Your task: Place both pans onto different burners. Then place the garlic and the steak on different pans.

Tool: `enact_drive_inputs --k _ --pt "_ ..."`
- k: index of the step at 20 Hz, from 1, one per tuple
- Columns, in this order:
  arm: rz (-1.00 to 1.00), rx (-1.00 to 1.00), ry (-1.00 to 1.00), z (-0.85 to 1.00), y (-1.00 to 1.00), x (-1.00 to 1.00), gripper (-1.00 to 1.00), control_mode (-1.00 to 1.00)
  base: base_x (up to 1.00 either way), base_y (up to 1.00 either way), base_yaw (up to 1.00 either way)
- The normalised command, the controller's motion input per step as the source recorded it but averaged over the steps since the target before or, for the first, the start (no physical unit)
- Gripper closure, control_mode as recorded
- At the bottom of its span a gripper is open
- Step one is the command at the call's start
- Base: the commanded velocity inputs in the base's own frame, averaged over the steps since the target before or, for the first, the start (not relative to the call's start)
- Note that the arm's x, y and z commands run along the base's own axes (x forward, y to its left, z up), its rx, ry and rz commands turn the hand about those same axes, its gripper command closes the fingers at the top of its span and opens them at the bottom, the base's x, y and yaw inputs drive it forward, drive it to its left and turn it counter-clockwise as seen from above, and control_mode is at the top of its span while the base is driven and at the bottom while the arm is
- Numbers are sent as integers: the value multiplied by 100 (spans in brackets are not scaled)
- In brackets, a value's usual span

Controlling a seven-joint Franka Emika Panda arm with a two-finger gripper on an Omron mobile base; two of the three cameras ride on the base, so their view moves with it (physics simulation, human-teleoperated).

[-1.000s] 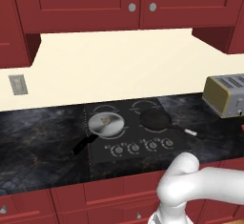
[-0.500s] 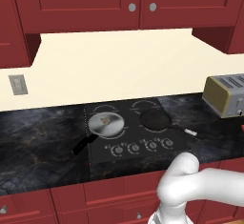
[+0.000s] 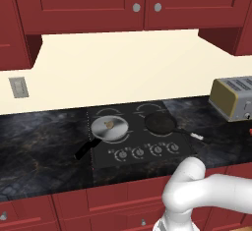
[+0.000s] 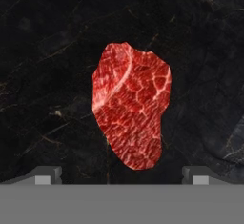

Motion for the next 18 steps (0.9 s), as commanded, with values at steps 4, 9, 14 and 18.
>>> enact_drive_inputs --k 4,9,14,18 --pt "0 0 0 -7 0 17 -100 -100 0 0 0" --pt "0 0 0 -5 -8 6 -100 -100 0 0 0" --pt "0 2 0 -9 -21 0 -100 -100 0 0 0" --pt "0 0 0 -14 -11 0 -100 -100 0 0 0"
